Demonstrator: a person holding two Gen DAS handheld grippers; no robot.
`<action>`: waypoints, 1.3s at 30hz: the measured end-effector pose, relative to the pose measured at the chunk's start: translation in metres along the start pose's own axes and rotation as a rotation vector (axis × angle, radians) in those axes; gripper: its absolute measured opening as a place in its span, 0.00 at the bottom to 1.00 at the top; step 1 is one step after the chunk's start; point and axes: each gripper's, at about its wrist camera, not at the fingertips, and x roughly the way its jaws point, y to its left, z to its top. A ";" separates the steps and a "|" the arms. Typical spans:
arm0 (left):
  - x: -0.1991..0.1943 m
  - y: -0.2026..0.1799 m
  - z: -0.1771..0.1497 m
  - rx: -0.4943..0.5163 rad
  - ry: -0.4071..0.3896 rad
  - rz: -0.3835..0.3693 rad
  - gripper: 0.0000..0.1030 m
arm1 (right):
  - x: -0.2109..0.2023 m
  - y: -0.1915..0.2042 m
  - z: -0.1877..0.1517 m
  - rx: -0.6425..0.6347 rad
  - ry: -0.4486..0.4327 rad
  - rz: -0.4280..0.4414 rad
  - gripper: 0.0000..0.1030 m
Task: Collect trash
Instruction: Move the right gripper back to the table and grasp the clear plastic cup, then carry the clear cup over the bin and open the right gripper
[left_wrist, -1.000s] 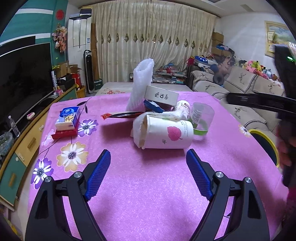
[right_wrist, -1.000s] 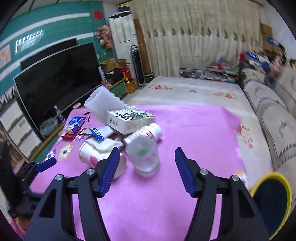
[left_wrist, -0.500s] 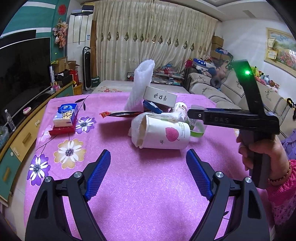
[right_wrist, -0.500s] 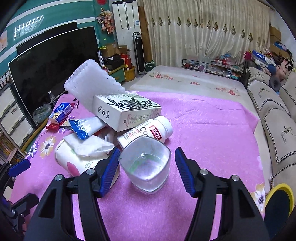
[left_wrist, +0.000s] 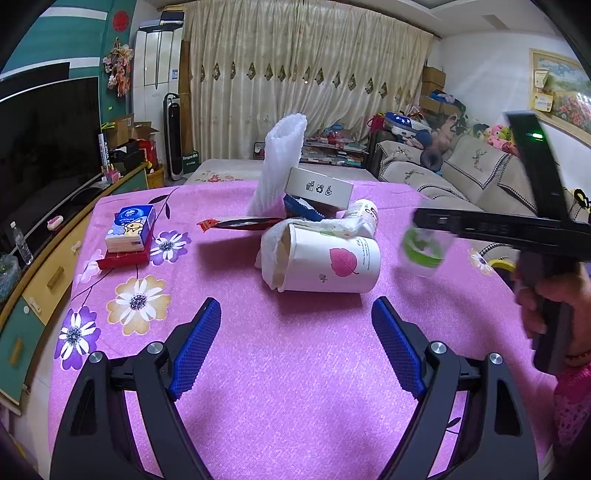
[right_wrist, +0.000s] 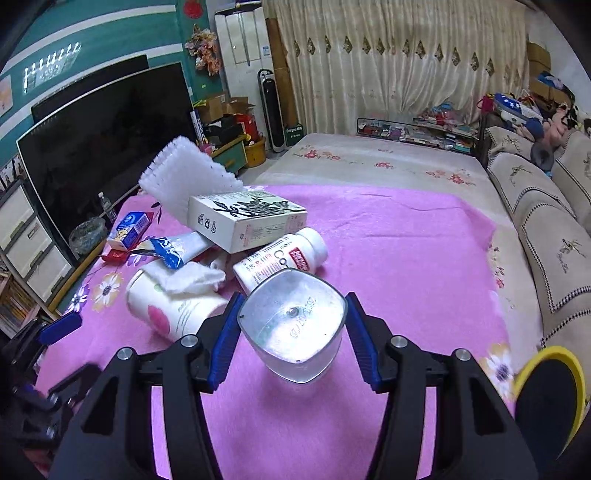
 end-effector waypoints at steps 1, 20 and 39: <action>0.000 0.000 0.000 0.001 0.001 0.000 0.80 | -0.009 -0.005 -0.003 0.007 -0.010 0.000 0.51; 0.003 -0.004 -0.002 0.020 0.010 0.002 0.80 | -0.111 -0.210 -0.110 0.398 -0.042 -0.402 0.51; 0.009 -0.007 -0.004 0.036 0.027 0.001 0.80 | -0.047 -0.266 -0.169 0.511 0.205 -0.499 0.52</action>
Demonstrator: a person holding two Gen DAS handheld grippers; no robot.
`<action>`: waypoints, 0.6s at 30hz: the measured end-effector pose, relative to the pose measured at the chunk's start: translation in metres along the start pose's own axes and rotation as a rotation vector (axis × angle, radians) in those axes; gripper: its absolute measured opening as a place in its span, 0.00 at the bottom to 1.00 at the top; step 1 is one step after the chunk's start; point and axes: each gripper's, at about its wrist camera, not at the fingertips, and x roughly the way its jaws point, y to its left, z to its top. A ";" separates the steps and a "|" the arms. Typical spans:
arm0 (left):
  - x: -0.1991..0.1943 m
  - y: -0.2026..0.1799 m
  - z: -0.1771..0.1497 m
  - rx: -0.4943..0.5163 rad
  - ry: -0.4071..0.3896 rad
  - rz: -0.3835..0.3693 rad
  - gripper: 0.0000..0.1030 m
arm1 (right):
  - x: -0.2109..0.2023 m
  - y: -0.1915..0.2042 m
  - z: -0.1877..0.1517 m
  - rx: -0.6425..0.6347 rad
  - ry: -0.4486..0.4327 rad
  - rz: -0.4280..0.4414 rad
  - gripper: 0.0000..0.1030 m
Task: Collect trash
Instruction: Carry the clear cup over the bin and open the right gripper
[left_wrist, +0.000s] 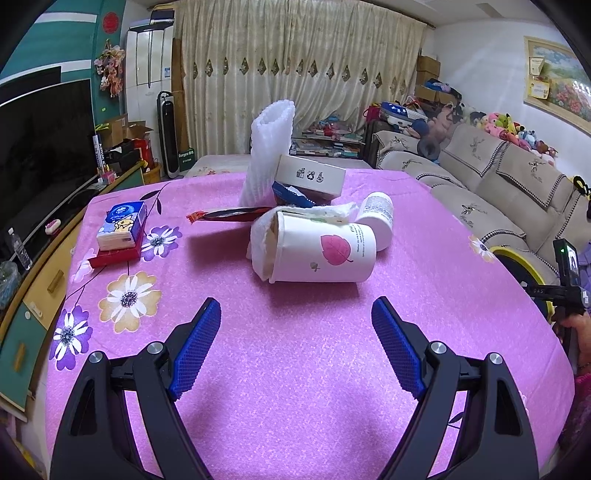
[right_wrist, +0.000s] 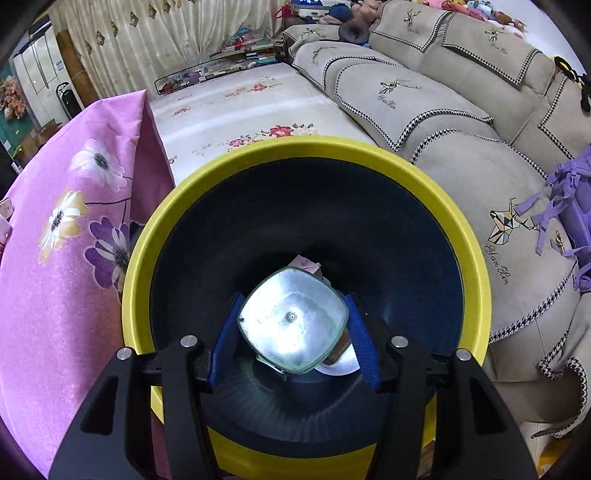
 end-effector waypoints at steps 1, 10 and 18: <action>0.000 0.000 0.000 0.001 0.000 0.000 0.80 | -0.001 0.000 0.000 0.000 -0.003 -0.002 0.52; 0.004 -0.003 -0.001 0.012 0.011 -0.002 0.81 | -0.025 0.002 -0.001 -0.008 -0.061 -0.003 0.55; 0.014 -0.006 -0.002 0.002 0.060 -0.033 0.84 | -0.047 0.003 -0.005 -0.009 -0.108 0.031 0.56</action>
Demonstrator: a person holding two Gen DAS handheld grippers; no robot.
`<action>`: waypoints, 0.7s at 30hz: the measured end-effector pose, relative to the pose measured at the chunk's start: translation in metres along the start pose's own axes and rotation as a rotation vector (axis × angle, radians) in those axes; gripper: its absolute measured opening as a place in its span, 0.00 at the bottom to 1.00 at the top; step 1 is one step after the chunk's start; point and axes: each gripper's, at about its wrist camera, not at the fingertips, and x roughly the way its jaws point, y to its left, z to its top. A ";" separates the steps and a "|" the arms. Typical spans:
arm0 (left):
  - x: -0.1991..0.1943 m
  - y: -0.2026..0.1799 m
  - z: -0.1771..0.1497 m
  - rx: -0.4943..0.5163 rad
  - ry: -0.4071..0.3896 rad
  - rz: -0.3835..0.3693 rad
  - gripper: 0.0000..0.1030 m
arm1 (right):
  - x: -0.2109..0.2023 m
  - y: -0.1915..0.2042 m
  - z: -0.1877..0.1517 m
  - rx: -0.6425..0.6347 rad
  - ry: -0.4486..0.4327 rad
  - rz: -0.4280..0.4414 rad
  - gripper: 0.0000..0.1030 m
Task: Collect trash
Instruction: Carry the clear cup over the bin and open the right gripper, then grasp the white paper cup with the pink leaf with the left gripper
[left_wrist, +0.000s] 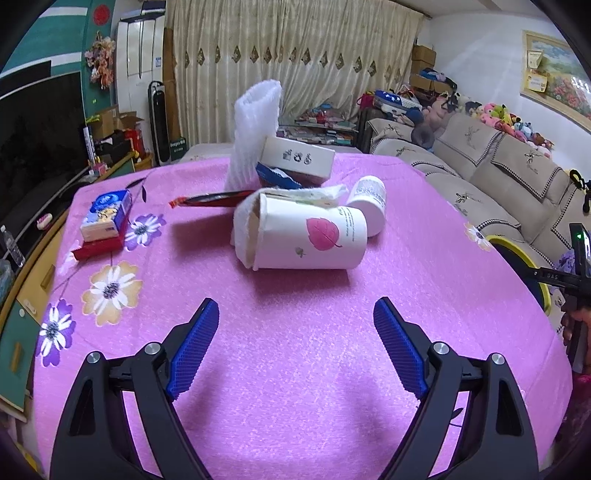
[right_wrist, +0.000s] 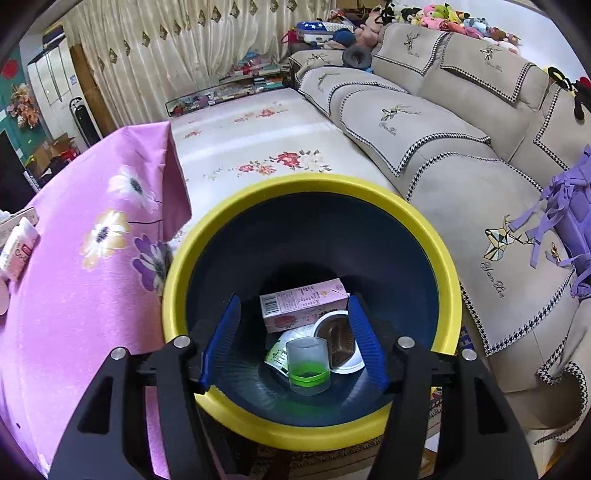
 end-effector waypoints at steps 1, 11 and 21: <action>0.001 -0.001 0.001 -0.007 0.010 -0.010 0.87 | -0.002 0.000 0.000 0.001 -0.004 0.007 0.56; 0.017 -0.024 0.030 0.015 0.041 0.022 0.90 | -0.007 -0.005 0.002 0.015 -0.019 0.056 0.57; 0.048 -0.032 0.052 0.042 0.077 0.086 0.90 | -0.008 -0.011 0.003 0.029 -0.022 0.075 0.57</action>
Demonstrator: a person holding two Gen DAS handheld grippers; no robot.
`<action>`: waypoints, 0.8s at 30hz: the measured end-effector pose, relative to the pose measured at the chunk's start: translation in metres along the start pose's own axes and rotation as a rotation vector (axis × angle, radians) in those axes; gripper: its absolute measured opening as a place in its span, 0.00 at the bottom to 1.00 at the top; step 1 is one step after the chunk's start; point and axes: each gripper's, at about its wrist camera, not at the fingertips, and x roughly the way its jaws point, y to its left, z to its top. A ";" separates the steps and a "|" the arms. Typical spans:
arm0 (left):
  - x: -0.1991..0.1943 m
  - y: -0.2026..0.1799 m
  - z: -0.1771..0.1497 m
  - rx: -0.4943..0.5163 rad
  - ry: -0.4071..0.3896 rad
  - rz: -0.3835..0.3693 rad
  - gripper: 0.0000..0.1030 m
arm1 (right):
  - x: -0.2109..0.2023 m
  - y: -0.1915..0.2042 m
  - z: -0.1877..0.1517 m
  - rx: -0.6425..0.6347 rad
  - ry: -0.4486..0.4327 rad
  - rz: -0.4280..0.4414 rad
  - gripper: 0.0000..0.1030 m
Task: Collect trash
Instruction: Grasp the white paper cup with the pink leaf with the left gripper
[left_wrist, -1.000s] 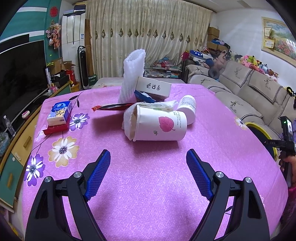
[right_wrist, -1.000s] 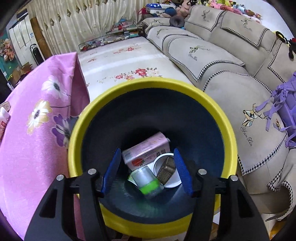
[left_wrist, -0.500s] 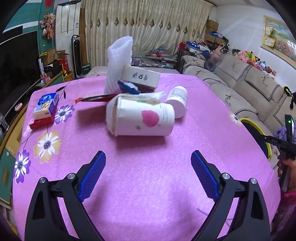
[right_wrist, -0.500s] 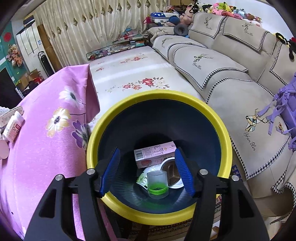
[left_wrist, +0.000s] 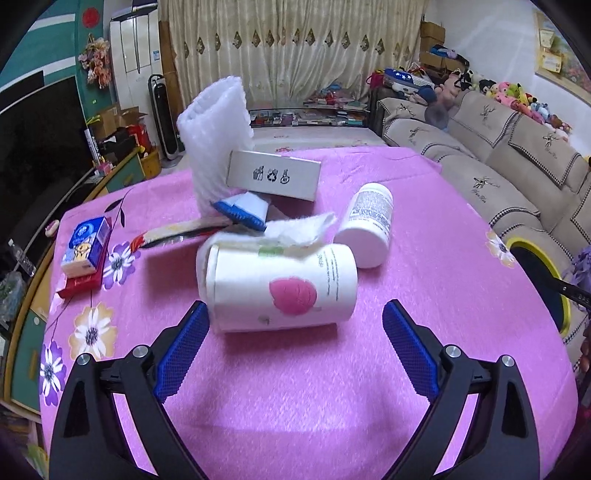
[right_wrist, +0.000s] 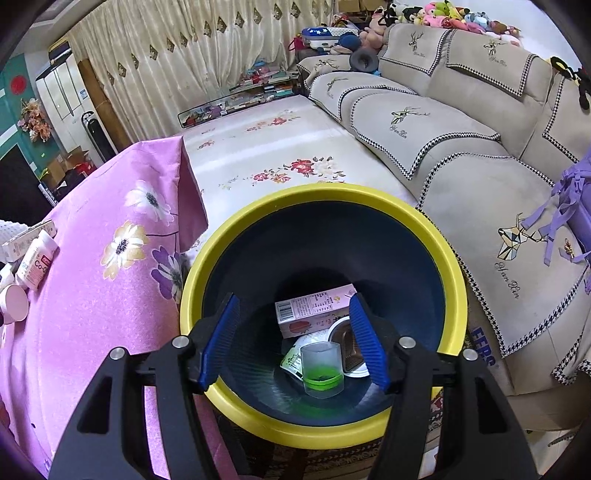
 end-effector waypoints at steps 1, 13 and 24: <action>0.002 -0.001 0.001 -0.001 0.003 0.005 0.90 | 0.000 0.000 0.000 0.001 0.001 0.001 0.57; 0.022 0.001 0.004 0.001 0.032 0.098 0.81 | 0.003 0.002 -0.003 0.000 0.006 0.013 0.57; -0.032 0.000 -0.017 0.010 0.033 -0.080 0.81 | -0.004 0.001 -0.003 0.002 -0.009 0.032 0.57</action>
